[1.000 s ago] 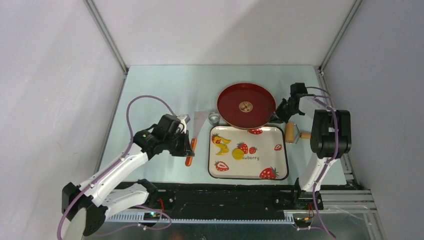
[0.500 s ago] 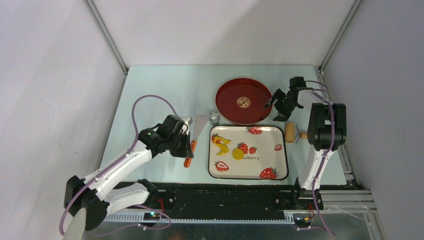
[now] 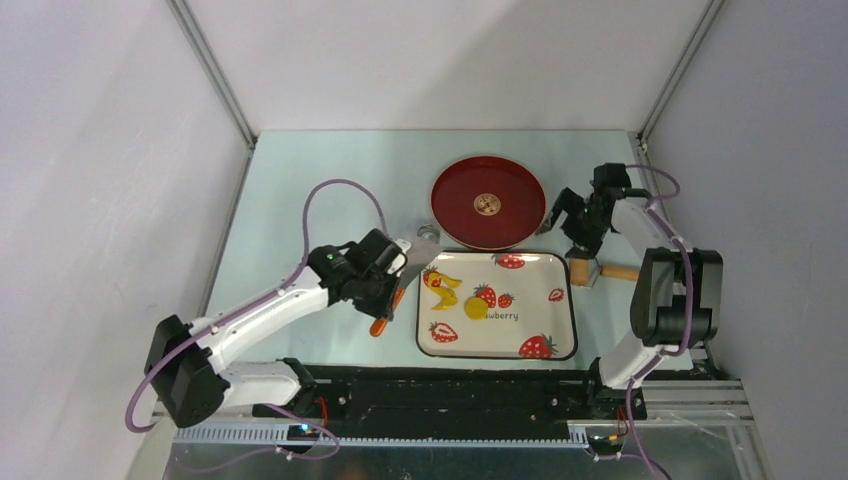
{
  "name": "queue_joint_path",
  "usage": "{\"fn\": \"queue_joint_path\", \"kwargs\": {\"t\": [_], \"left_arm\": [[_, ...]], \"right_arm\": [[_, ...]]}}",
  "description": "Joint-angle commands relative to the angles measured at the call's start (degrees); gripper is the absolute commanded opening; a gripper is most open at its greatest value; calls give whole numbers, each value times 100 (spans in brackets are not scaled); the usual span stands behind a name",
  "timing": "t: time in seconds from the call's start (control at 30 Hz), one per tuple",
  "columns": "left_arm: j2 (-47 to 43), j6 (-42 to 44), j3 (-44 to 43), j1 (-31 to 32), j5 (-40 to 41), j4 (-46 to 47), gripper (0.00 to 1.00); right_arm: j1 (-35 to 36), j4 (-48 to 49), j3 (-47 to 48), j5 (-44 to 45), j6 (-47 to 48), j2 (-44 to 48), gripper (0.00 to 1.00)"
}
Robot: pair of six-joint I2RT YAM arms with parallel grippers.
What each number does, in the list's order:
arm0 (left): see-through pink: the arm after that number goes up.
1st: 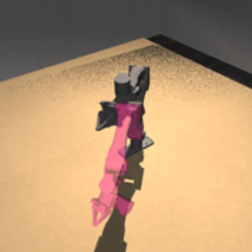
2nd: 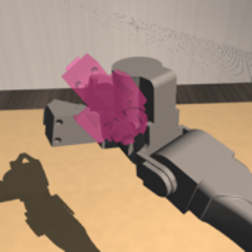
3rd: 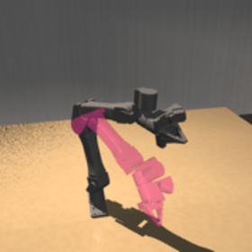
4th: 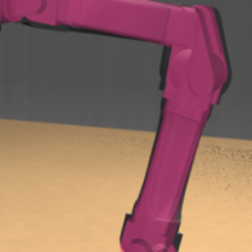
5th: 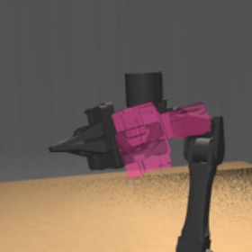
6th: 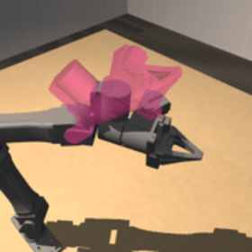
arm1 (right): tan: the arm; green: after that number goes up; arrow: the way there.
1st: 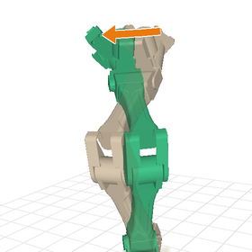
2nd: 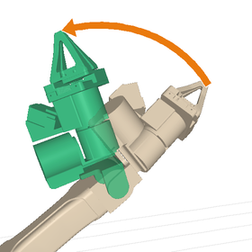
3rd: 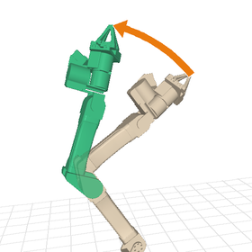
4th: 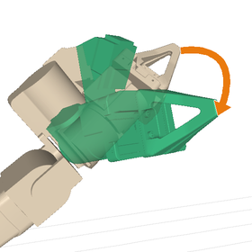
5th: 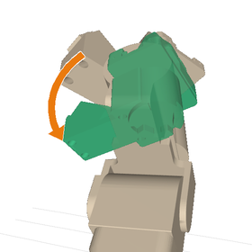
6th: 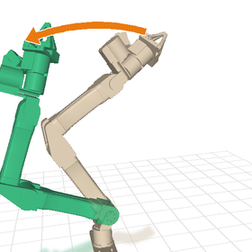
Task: Roll out the dumpling wrappers from the dough
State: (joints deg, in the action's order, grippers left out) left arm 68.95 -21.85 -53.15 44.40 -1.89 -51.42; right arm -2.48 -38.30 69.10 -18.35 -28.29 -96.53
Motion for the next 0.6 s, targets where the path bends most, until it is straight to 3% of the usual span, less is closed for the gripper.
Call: {"fn": "queue_joint_path", "kwargs": {"t": [0.0,0.17,0.57], "left_arm": [[265,307,-383,366,425,-218,0],[522,446,-554,789,660,-451,0],[1139,923,-960,1432,615,-747,0]], "right_arm": [[-47,-200,-681,86,182,413,97],[-156,-69,-1225,136,101,456,97],[-877,-261,-1253,306,469,439,98]]}}
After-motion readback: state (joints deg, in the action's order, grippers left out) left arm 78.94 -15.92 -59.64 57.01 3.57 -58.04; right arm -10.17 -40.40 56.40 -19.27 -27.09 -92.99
